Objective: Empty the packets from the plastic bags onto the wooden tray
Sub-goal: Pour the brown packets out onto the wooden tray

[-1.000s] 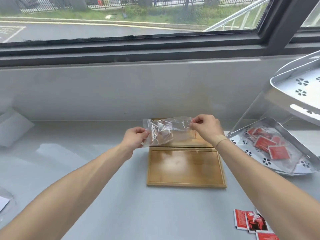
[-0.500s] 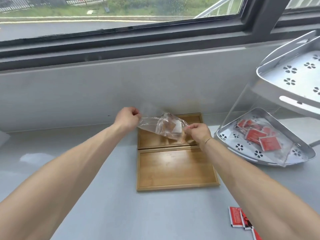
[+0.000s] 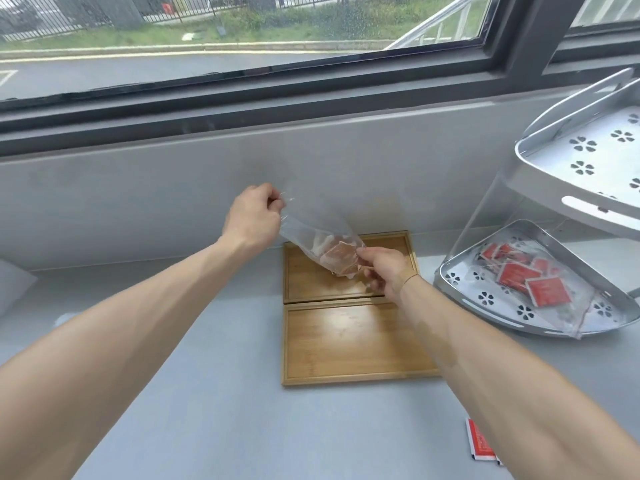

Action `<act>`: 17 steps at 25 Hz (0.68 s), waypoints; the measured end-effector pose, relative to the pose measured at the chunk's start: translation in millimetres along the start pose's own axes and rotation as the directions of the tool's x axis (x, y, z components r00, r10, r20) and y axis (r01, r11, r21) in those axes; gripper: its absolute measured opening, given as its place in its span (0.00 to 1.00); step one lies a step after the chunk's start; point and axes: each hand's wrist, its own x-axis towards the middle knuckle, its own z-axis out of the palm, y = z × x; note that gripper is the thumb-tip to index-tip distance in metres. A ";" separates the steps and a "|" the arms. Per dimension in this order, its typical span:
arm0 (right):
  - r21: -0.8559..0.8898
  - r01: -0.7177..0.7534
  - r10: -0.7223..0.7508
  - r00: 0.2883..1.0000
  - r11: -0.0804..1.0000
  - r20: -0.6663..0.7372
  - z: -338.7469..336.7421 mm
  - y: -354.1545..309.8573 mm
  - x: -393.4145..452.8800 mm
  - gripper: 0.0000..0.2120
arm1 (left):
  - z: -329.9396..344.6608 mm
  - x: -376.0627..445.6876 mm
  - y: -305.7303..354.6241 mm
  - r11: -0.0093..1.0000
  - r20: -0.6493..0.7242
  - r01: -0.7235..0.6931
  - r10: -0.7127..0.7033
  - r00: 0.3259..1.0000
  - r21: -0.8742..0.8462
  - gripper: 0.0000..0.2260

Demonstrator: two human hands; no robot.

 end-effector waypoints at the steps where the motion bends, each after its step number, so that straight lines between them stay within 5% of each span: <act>1: 0.006 -0.005 0.005 1.000 1.000 0.004 0.6 0.4 0.5 0.04 | -1.5 0.4 0.0 1.000 -0.019 -0.006 0.006 1.000 -0.005 0.06; 17: -0.038 0.093 -0.091 0.994 0.995 0.053 17.1 -4.4 -12.0 0.05 | -32.2 -10.2 -13.7 0.998 -0.126 0.070 -0.069 0.990 0.000 0.08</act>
